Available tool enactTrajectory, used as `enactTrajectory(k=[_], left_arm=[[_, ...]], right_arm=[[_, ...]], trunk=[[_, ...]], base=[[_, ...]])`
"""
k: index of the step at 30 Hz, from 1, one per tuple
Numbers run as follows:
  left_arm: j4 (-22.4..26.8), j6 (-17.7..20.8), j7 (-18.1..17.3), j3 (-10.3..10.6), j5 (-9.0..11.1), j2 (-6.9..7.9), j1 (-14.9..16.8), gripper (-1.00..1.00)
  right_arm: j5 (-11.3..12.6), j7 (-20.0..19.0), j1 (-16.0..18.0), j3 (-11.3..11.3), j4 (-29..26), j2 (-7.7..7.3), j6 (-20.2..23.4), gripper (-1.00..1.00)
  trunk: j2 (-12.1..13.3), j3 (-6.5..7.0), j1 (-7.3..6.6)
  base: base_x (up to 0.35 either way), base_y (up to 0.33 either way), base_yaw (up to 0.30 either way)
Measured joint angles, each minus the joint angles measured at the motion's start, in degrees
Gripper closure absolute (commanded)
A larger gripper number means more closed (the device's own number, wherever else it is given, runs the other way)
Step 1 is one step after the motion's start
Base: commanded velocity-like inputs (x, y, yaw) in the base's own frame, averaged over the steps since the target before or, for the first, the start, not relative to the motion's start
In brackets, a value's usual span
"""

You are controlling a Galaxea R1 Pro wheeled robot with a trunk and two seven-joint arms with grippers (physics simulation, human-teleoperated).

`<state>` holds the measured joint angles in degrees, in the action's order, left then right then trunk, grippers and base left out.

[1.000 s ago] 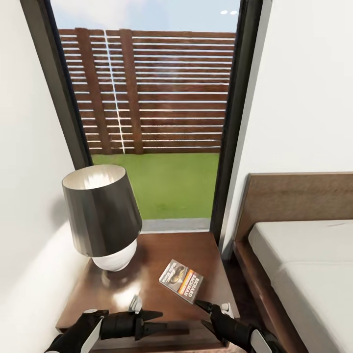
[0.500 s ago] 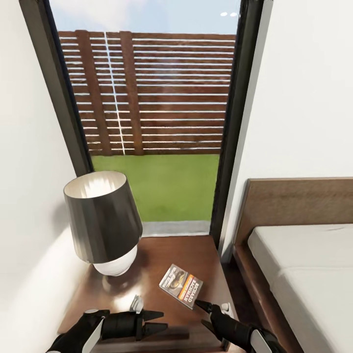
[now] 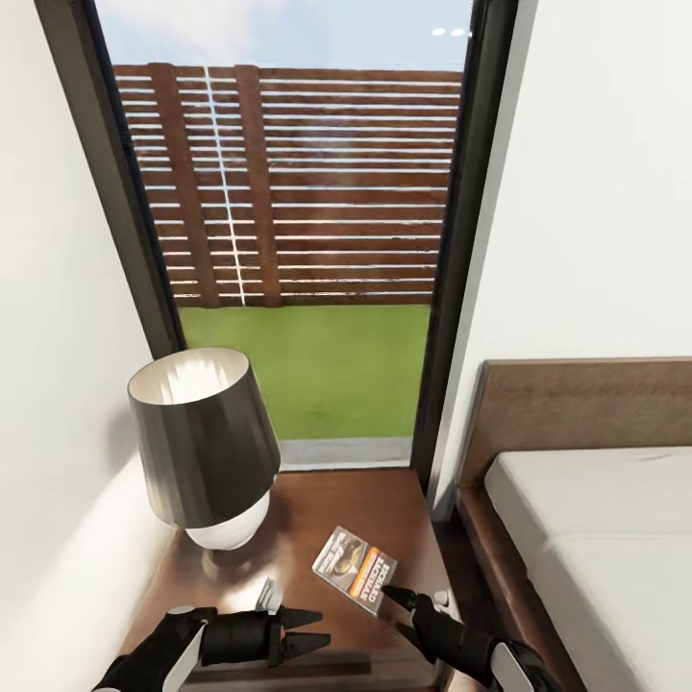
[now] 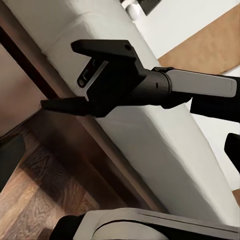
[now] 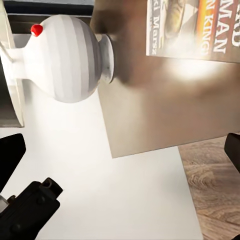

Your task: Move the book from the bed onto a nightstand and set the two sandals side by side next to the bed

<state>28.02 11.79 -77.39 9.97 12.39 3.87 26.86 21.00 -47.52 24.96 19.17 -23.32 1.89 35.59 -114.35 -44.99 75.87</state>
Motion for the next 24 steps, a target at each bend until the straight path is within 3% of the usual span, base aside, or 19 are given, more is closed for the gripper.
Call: enactTrajectory(k=[24], left_arm=[[0.0, 0.0, -0.1, 0.0, 0.0, 0.00, 0.0, -1.00]], right_arm=[[0.1, -0.2, 0.0, 0.1, 0.0, 0.00, 0.3, -1.00]], trunk=[[9.6, 4.31, -5.27]], base=[[0.000, 0.000, 0.000]])
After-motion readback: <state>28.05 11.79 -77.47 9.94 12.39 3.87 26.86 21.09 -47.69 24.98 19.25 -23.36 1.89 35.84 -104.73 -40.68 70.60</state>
